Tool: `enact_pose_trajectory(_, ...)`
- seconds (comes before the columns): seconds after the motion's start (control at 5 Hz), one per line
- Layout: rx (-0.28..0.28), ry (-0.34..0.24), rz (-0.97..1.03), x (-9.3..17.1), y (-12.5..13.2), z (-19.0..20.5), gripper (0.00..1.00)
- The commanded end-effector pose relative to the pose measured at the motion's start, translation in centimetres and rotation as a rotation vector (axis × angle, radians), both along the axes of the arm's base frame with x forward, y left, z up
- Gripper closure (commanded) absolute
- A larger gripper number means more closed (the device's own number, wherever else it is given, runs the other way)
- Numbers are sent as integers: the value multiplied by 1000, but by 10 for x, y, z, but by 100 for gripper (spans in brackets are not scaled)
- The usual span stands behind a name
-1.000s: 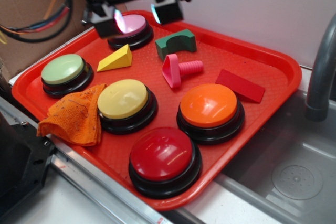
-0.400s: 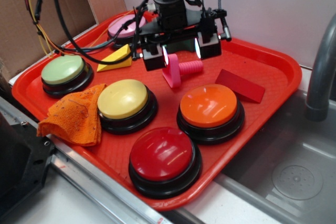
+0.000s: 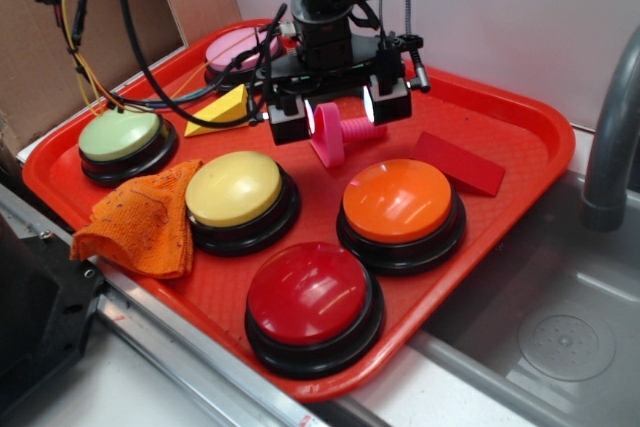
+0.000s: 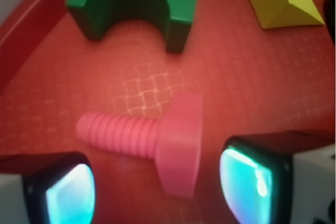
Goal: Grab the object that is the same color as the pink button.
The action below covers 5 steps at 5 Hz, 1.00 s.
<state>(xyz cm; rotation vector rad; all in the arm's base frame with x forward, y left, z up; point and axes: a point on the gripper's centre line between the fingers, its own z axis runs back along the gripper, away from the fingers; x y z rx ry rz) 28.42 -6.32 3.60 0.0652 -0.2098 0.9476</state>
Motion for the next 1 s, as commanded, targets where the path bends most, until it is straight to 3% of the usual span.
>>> enact_pose_trajectory(0.0, 18, 12, 13, 4, 13, -8, 14)
enact_pose_trajectory(0.2, 17, 31, -21, 5, 14, -10, 100)
enact_pose_trajectory(0.6, 21, 33, -55, 7, 22, 6, 100)
enact_pose_trajectory(0.8, -19, 51, -204, 13, 27, 25, 100)
